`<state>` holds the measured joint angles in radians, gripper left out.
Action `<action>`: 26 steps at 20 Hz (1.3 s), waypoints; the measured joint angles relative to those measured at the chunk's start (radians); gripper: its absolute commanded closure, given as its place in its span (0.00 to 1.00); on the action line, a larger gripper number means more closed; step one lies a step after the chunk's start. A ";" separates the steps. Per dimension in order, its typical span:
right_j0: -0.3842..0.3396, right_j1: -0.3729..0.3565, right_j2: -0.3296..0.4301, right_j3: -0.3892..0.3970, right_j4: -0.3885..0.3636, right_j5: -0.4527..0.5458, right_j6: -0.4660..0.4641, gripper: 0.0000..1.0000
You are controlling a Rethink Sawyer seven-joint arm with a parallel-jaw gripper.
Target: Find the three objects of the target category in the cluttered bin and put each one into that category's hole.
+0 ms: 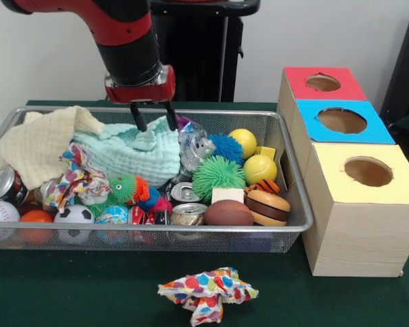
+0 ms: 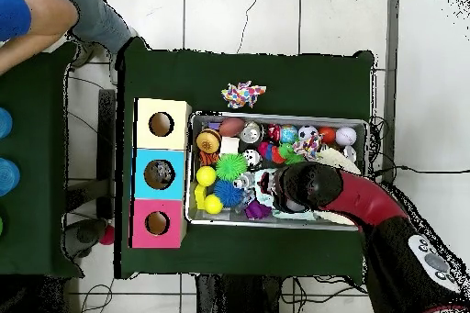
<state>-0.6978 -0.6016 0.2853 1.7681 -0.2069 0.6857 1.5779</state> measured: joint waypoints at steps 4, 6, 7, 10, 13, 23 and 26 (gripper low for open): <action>0.007 -0.017 -0.006 0.004 -0.029 -0.043 0.000 0.00; 0.012 -0.027 -0.011 0.004 -0.039 -0.072 0.000 0.00; 0.016 -0.034 -0.014 0.004 -0.043 -0.090 0.000 0.00; 0.032 -0.058 -0.027 0.004 -0.047 -0.138 0.000 0.00; 0.045 -0.071 -0.041 0.005 -0.047 -0.148 0.000 0.00; 0.067 -0.106 -0.074 0.016 0.042 -0.148 0.000 0.00; 0.067 -0.107 -0.077 0.025 0.090 -0.148 0.000 0.00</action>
<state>-0.6307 -0.7087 0.2087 1.7928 -0.1166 0.5382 1.5779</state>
